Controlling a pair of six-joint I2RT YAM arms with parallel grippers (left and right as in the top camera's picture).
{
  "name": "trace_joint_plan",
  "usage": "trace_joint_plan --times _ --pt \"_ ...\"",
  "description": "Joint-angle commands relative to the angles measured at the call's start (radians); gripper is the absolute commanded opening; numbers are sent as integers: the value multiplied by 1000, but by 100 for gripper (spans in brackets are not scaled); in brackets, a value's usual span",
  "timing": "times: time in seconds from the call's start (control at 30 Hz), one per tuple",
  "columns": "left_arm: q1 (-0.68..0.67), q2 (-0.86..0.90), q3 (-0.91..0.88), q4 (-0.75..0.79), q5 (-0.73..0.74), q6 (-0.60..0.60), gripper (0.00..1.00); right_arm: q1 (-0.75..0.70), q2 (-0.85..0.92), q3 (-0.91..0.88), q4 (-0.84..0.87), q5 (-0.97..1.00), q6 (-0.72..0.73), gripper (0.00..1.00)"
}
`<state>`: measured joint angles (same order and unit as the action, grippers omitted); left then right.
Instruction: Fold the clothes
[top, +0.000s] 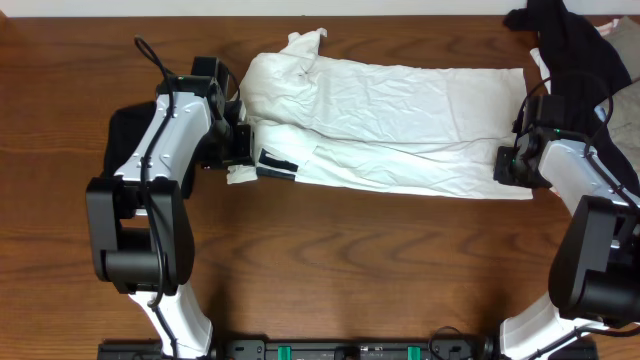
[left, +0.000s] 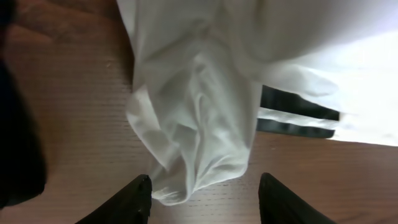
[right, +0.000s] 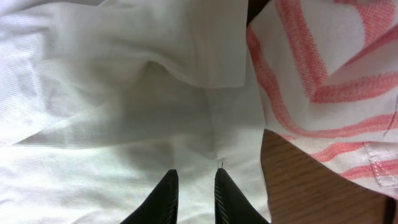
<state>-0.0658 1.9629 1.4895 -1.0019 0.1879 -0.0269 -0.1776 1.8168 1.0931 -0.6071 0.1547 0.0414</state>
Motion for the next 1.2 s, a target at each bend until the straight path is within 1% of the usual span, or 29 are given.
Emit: trace_joint_plan --times 0.0,0.07,0.2,0.23,0.27,0.33,0.47,0.57,0.6,0.7,0.83,0.9,1.03,1.1,1.17 --pt "3 11 2 4 -72 -3 56 -6 -25 5 -6 14 3 19" --pt "4 11 0 23 -77 -3 55 -6 -25 5 -11 14 3 18" --pt "3 11 -10 67 -77 -3 25 -5 -25 5 -14 14 2 18" --pt "3 11 -14 74 -77 -3 21 -6 -25 5 -14 14 3 18" --pt "3 13 -18 77 -77 -3 19 -6 -25 5 -14 14 2 18" --pt "3 13 -32 84 -77 -3 20 -6 -25 5 -14 14 3 18" --pt "3 13 -77 103 -76 -3 29 -6 -25 5 -14 14 3 18" --pt "3 13 -117 135 -69 -3 30 -5 -25 5 -14 14 3 18" --pt "3 13 -124 144 -68 -3 26 -6 -25 5 -14 14 3 17" --pt "3 12 -128 179 -70 -3 6 -5 -25 5 -15 14 3 17" --pt "5 10 -101 268 -76 -3 6 -5 -25 5 -15 14 3 17" --pt "5 9 -83 306 -139 -3 6 -5 -25 5 -17 14 3 17" --pt "5 7 -77 415 -374 13 6 -6 -25 5 -22 14 3 17" --pt "5 7 -77 459 -443 53 6 -6 -25 5 -21 14 3 16" --pt "5 7 -77 501 -478 87 6 -6 -25 5 -22 14 3 16"
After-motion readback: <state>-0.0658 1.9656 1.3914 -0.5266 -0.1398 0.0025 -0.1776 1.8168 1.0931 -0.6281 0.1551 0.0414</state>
